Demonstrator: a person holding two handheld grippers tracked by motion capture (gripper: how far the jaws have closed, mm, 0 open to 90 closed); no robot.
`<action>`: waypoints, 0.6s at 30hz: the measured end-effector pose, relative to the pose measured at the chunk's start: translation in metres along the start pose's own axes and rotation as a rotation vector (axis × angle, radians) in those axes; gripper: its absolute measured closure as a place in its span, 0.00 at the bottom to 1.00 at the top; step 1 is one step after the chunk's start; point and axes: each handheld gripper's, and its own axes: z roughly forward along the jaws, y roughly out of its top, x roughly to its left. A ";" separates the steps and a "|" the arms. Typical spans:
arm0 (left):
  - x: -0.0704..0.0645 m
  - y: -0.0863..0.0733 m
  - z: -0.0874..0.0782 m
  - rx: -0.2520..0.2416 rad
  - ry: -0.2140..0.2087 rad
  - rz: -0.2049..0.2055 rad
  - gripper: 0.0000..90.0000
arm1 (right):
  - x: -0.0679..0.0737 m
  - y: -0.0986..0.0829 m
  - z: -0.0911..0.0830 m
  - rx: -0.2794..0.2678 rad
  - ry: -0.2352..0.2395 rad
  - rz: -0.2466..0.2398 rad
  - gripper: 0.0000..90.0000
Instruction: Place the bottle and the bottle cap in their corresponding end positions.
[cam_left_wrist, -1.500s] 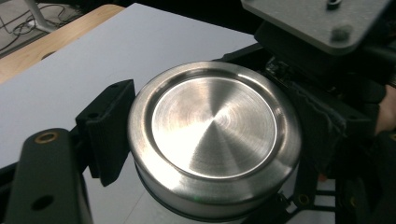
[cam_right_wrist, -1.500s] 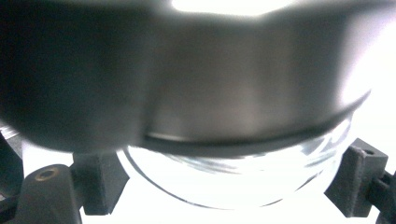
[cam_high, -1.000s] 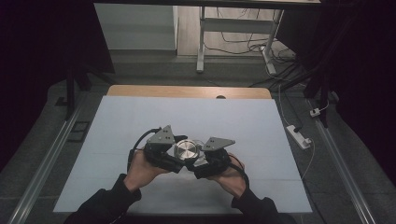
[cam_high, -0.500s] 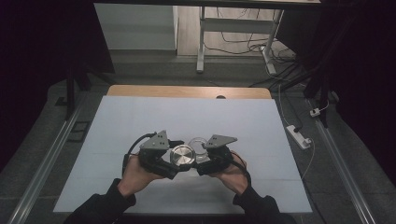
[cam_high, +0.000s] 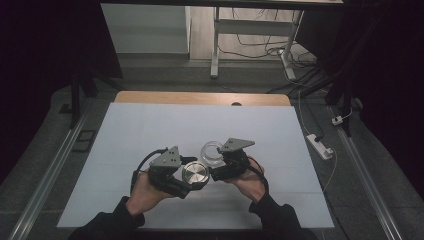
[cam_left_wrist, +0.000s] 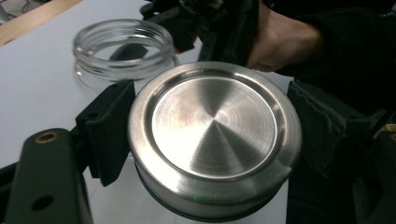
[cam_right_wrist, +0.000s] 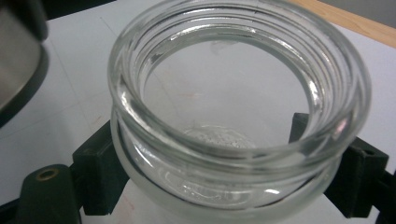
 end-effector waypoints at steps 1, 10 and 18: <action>0.000 -0.001 0.001 0.003 -0.002 0.000 0.22 | -0.001 0.001 0.001 0.001 -0.001 0.001 0.17; -0.003 -0.012 0.007 0.016 -0.010 -0.005 0.22 | -0.006 0.007 0.010 0.003 -0.003 0.008 0.17; -0.006 -0.021 0.016 0.027 -0.008 0.004 0.22 | -0.012 0.013 0.019 0.008 -0.011 0.011 0.17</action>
